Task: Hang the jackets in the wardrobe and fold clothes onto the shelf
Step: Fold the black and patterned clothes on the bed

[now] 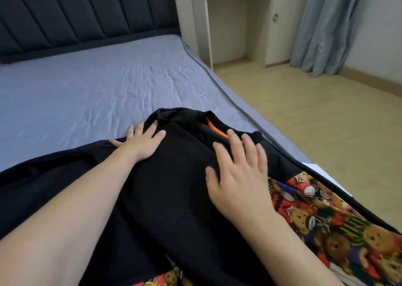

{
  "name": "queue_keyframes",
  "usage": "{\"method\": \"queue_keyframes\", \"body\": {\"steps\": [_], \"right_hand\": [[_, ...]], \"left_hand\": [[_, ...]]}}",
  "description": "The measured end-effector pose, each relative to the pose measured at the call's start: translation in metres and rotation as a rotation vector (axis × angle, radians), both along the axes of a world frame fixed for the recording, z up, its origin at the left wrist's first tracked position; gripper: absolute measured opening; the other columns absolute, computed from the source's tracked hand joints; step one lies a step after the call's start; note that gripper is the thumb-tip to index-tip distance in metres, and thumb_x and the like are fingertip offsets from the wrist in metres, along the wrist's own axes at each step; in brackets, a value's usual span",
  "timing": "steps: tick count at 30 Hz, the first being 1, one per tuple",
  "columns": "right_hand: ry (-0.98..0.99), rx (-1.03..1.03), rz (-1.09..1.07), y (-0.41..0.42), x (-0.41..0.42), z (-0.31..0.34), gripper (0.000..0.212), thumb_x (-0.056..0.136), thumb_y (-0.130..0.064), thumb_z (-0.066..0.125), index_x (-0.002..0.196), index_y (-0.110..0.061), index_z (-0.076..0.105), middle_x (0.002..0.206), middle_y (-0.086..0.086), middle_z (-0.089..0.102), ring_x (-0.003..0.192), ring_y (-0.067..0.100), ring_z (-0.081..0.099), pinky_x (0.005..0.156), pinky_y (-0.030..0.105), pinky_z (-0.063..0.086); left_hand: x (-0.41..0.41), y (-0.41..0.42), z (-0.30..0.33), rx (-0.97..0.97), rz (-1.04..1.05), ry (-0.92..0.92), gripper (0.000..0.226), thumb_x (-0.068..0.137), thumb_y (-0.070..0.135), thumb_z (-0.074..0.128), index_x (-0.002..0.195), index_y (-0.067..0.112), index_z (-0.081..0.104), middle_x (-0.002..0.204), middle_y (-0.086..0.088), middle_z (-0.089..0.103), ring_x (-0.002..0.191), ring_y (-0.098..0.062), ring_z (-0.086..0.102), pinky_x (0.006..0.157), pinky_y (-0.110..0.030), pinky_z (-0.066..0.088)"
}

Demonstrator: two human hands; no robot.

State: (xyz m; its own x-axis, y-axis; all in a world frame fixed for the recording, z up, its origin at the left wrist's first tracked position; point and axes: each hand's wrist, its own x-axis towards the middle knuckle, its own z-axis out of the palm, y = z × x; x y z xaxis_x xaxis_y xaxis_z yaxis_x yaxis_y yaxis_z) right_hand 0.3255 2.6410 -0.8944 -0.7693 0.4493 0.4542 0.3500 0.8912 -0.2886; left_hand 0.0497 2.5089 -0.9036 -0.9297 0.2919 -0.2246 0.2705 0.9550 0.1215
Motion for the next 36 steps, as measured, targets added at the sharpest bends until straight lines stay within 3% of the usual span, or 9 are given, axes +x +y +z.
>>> {"method": "queue_keyframes", "body": {"steps": [7,11,15,20,23,26,29,33,36], "right_hand": [[-0.197,-0.266,-0.329,0.051,-0.003,0.008,0.073,0.086,-0.028,0.049,0.149,-0.004,0.02,0.136,0.016,0.045,0.122,0.036,0.039,0.104,0.046,0.023],[-0.269,-0.211,-0.261,0.066,0.005,0.026,0.019,0.08,-0.018,0.05,0.098,-0.015,0.044,0.114,0.012,0.055,0.107,0.034,0.048,0.088,0.041,0.033],[-0.225,-0.167,-0.045,0.061,0.01,0.037,0.018,0.08,-0.009,0.047,0.093,-0.02,0.043,0.092,0.002,0.059,0.077,0.027,0.046,0.063,0.033,0.03],[-0.401,-0.136,0.062,0.038,0.011,0.026,0.008,0.091,-0.018,0.043,0.099,-0.018,0.041,0.107,0.006,0.061,0.096,0.028,0.059,0.065,0.031,0.032],[-0.495,-0.106,0.023,0.038,0.012,0.02,0.022,0.096,-0.026,0.037,0.115,-0.015,0.038,0.124,0.011,0.049,0.112,0.03,0.048,0.084,0.039,0.035],[-0.494,-0.06,0.005,0.038,0.013,0.015,0.029,0.097,-0.03,0.035,0.122,-0.016,0.036,0.128,0.011,0.042,0.117,0.03,0.041,0.092,0.039,0.032],[-0.469,-0.031,0.044,0.04,0.015,0.007,0.049,0.098,-0.043,0.03,0.14,-0.018,0.025,0.14,0.01,0.033,0.129,0.03,0.031,0.106,0.043,0.023],[-0.485,-0.158,0.111,0.035,0.018,-0.001,0.086,0.077,-0.08,-0.01,0.152,-0.038,-0.009,0.162,-0.002,-0.01,0.149,0.02,-0.013,0.113,0.056,-0.017],[-0.492,-0.055,0.134,0.023,0.018,-0.008,0.088,0.073,-0.077,-0.018,0.152,-0.037,-0.011,0.161,-0.003,-0.018,0.148,0.02,-0.018,0.112,0.059,-0.016]], "left_hand": [[0.026,0.08,0.048,0.211,-0.325,0.524,0.064,0.078,0.01,0.039,0.14,0.027,0.037,0.155,-0.005,0.029,0.144,-0.028,0.017,0.115,-0.06,0.009],[0.047,0.125,0.061,-0.125,-0.61,0.262,0.068,0.073,0.008,0.041,0.135,0.037,0.039,0.127,-0.004,0.045,0.123,-0.032,0.032,0.104,-0.042,0.026],[0.049,0.102,0.065,-0.063,-0.724,0.507,0.021,0.078,0.001,0.049,0.088,0.02,0.045,0.091,0.001,0.046,0.094,-0.029,0.052,0.067,-0.036,0.037],[0.057,0.049,0.046,-0.186,-0.59,0.186,0.025,0.083,0.005,0.045,0.099,0.025,0.048,0.099,0.003,0.044,0.095,-0.022,0.049,0.083,-0.042,0.048],[0.066,0.064,0.067,-0.062,-0.232,-0.174,0.028,0.081,0.039,0.047,0.107,0.03,0.051,0.12,0.003,0.042,0.12,-0.025,0.04,0.101,-0.043,0.033],[0.071,0.078,0.075,-0.025,-0.011,-0.265,0.102,0.063,0.09,0.032,0.148,0.033,0.032,0.158,0.004,0.025,0.146,-0.027,0.02,0.117,-0.051,0.013],[0.075,0.075,0.044,-0.157,-0.194,-0.017,0.095,0.079,0.084,0.004,0.156,0.029,0.004,0.163,0.012,-0.012,0.149,-0.019,-0.018,0.114,-0.063,-0.011],[0.051,0.063,0.014,-0.131,-0.139,0.082,0.084,0.087,0.077,0.002,0.155,0.03,-0.007,0.161,0.018,-0.018,0.147,-0.019,-0.024,0.108,-0.07,-0.015],[0.023,0.063,0.015,-0.152,-0.075,0.083,0.079,0.089,0.074,0.003,0.155,0.031,-0.009,0.16,0.019,-0.02,0.148,-0.018,-0.023,0.106,-0.072,-0.014]]}}
